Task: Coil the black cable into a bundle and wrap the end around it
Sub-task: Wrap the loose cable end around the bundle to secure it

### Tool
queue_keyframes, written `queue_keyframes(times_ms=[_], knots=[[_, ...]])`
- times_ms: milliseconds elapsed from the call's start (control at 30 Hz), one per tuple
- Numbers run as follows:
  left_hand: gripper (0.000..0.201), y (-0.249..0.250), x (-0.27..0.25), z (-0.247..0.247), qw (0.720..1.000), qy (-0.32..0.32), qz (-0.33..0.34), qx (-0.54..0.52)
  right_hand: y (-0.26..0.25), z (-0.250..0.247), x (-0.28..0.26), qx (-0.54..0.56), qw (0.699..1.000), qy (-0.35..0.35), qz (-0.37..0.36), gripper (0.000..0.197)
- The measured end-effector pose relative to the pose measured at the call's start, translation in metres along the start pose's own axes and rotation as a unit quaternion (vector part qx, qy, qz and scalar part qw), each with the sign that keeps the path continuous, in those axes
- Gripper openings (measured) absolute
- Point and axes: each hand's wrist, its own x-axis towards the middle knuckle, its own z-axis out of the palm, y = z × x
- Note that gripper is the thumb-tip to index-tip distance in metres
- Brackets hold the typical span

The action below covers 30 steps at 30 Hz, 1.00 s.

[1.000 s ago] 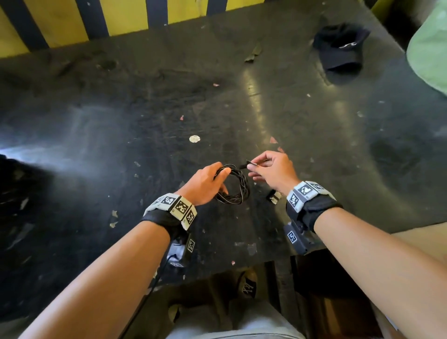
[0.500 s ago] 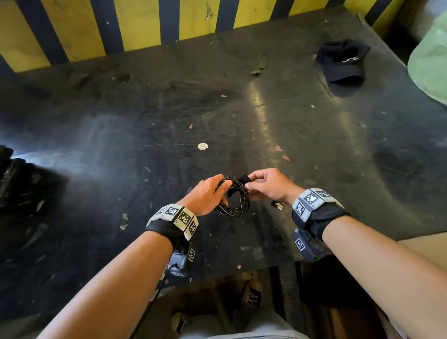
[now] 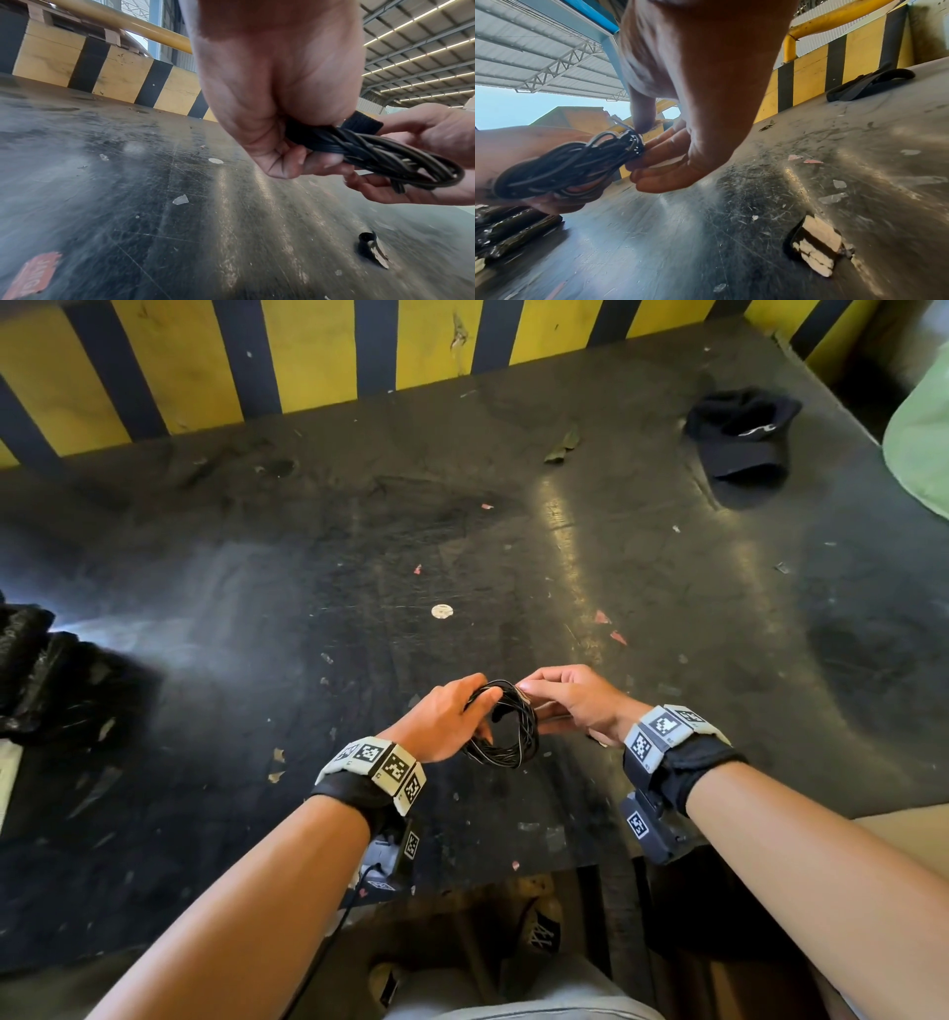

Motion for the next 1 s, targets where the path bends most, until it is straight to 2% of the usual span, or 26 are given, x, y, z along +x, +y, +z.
queue_keyframes(times_ms=[167, 333, 500, 667, 800, 1000], knots=[[0.027, -0.001, -0.004, 0.0, 1.0, 0.005, 0.007, 0.002, 0.003, -0.001, -0.001, 0.018, 0.999, -0.033, 0.014, 0.025], [0.029, -0.003, -0.008, 0.002, 1.0, 0.006, 0.002, -0.011, 0.008, -0.002, -0.003, 0.005, 0.998, -0.043, 0.053, 0.046], [0.025, -0.003, -0.012, 0.003, 1.0, 0.001, 0.01, -0.005, 0.014, -0.001, -0.004, 0.009, 0.997, -0.033, 0.072, 0.051], [0.027, -0.004, -0.014, 0.0, 1.0, -0.006, 0.014, 0.007, 0.013, -0.001, -0.005, 0.038, 0.995, -0.028, 0.088, 0.04], [0.028, -0.003, -0.017, -0.002, 1.0, -0.014, 0.013, 0.007, 0.01, 0.0, -0.007, 0.043, 0.996, -0.027, 0.067, 0.023], [0.022, 0.001, -0.021, -0.001, 1.0, -0.027, 0.015, 0.003, 0.011, -0.001, -0.009, 0.037, 0.996, -0.048, 0.068, 0.034]])
